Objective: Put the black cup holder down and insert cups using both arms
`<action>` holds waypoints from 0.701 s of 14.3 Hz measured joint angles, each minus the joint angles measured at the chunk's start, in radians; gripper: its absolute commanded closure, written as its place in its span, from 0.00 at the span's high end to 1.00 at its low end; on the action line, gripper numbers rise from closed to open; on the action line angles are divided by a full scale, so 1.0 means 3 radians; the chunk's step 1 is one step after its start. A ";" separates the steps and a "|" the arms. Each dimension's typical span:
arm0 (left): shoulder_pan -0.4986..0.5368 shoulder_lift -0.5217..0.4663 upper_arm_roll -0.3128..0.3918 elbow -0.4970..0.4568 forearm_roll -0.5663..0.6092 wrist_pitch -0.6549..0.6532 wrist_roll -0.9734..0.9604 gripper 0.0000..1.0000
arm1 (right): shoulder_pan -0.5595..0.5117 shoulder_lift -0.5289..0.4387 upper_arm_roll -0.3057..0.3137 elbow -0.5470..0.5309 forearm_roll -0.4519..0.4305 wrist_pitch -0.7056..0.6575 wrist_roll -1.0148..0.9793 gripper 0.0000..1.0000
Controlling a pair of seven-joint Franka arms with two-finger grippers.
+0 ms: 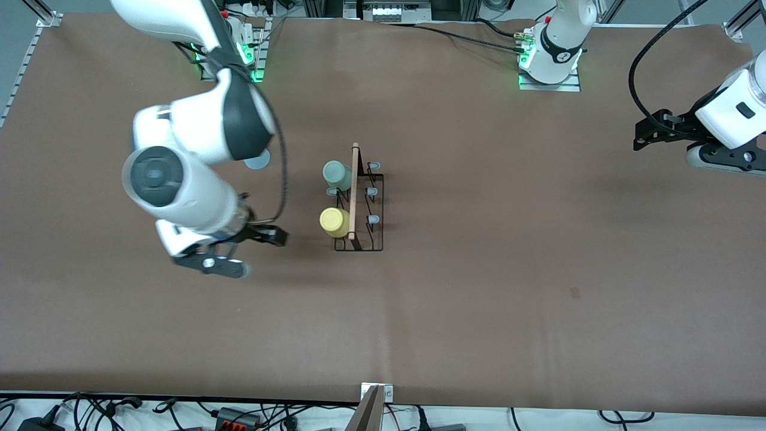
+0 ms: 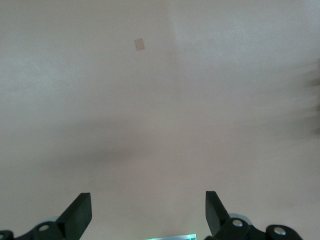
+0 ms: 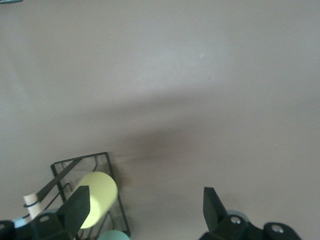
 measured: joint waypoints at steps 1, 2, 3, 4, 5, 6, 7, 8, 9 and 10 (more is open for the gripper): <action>0.0000 0.0000 0.0000 0.0000 0.0000 0.0000 0.0000 1.00 | -0.0060 -0.0030 -0.0014 0.0000 0.0000 -0.0031 -0.0065 1.00; 0.0000 0.0000 0.0000 0.0000 0.0000 0.0000 0.0000 1.00 | -0.0116 -0.0058 -0.0017 0.0000 0.0000 -0.0051 -0.0134 1.00; 0.0000 0.0000 0.0000 0.0002 0.0000 0.0002 0.0000 1.00 | -0.0164 -0.0085 -0.0018 0.0000 0.0000 -0.0056 -0.0191 1.00; 0.0000 0.0003 0.0001 0.0011 0.0000 0.0005 0.0000 1.00 | -0.0206 -0.0117 -0.0016 0.0000 -0.0001 -0.0056 -0.0229 1.00; 0.0001 0.0013 0.0003 0.0032 0.0000 0.0006 0.0000 1.00 | -0.0257 -0.0160 -0.0004 -0.0003 -0.0032 -0.0055 -0.0242 1.00; 0.0003 0.0027 0.0004 0.0056 0.0000 0.0006 0.0000 1.00 | -0.0350 -0.0224 0.0057 -0.0021 -0.0122 -0.0052 -0.0258 1.00; 0.0005 0.0040 0.0006 0.0076 0.0000 0.0006 0.0000 1.00 | -0.0518 -0.0329 0.0226 -0.0089 -0.0275 -0.0022 -0.0278 1.00; 0.0007 0.0052 0.0007 0.0087 0.0000 0.0006 0.0000 1.00 | -0.0768 -0.0467 0.0496 -0.0209 -0.0459 0.0057 -0.0299 1.00; 0.0009 0.0061 0.0008 0.0093 0.0000 0.0006 0.0000 1.00 | -0.1053 -0.0625 0.0783 -0.0367 -0.0620 0.0143 -0.0336 1.00; 0.0010 0.0070 0.0008 0.0101 0.0000 0.0006 0.0000 1.00 | -0.1319 -0.0790 0.1006 -0.0539 -0.0718 0.0202 -0.0419 1.00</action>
